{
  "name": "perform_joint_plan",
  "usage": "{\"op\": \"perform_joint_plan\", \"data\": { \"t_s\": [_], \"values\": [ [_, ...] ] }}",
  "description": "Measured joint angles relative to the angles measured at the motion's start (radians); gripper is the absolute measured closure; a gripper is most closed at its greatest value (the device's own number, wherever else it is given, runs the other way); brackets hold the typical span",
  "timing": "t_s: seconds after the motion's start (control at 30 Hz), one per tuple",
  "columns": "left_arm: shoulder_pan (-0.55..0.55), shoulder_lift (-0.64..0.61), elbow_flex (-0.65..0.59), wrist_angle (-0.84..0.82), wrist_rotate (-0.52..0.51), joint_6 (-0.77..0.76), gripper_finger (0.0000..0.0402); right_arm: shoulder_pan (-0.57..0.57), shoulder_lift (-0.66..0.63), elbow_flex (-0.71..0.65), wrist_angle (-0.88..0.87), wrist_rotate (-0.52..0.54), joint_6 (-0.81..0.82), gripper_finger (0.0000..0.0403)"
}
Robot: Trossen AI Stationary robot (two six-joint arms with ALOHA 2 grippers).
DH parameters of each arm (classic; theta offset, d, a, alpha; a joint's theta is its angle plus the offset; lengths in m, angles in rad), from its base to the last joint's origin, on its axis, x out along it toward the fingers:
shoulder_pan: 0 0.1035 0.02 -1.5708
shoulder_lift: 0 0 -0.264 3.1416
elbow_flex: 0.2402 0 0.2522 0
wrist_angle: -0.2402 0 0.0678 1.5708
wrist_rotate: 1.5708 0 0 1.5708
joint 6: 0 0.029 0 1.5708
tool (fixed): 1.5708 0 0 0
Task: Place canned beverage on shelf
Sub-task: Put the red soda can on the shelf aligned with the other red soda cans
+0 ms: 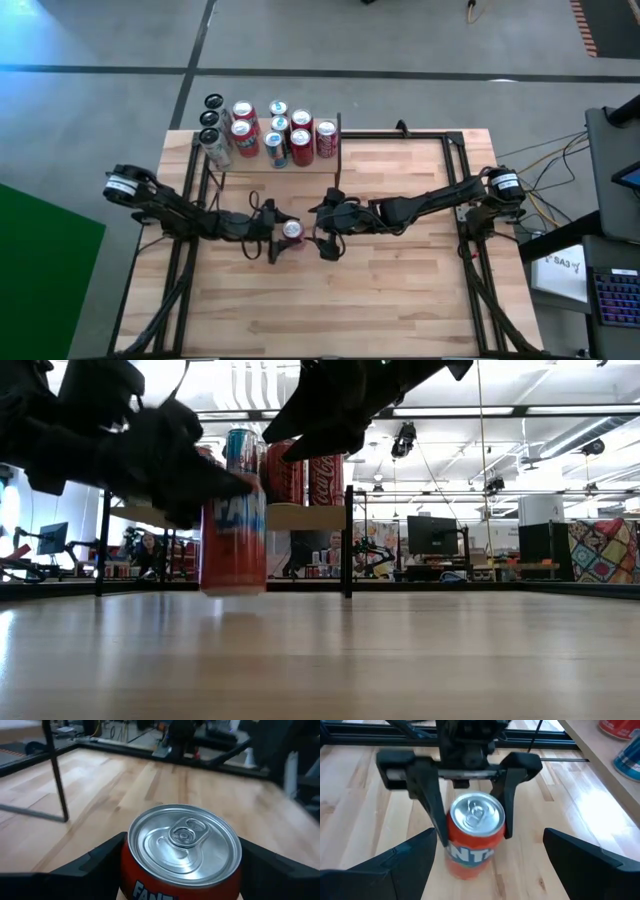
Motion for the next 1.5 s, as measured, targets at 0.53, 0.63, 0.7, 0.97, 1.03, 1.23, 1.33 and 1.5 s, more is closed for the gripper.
{"op": "perform_joint_plan", "data": {
  "t_s": [0.53,0.63,0.7,0.97,1.03,1.23,1.33,1.5],
  "values": [
    [0.000,-0.600,0.000,-0.425,-0.014,-0.049,0.0115,-0.002,0.000,0.000,-0.017,0.003,-0.028,0.0049],
    [0.008,-0.750,0.000,-0.579,-0.077,-0.030,0.0115,-0.009,0.000,0.000,-0.013,0.006,-0.040,0.0049],
    [0.021,-0.834,0.010,-0.678,-0.108,-0.024,0.0115,-0.019,0.000,0.000,-0.013,0.006,-0.047,0.0049],
    [0.079,-0.949,0.178,-1.079,-0.223,0.038,0.0115,-0.050,0.000,0.001,0.019,0.005,-0.068,0.0049],
    [0.095,-0.942,0.231,-1.167,-0.259,0.053,0.0115,-0.055,0.000,0.001,0.025,0.002,-0.073,0.0049],
    [0.158,-0.900,0.310,-1.233,-0.319,0.104,0.0115,-0.063,-0.001,0.002,0.033,-0.002,-0.081,0.0049],
    [0.199,-0.890,0.328,-1.272,-0.316,0.110,0.0115,-0.065,-0.001,0.002,0.033,-0.002,-0.082,0.0049],
    [0.271,-0.883,0.330,-1.281,-0.318,0.110,0.0115,-0.065,-0.001,0.002,0.033,-0.002,-0.082,0.0049]
  ]
}}
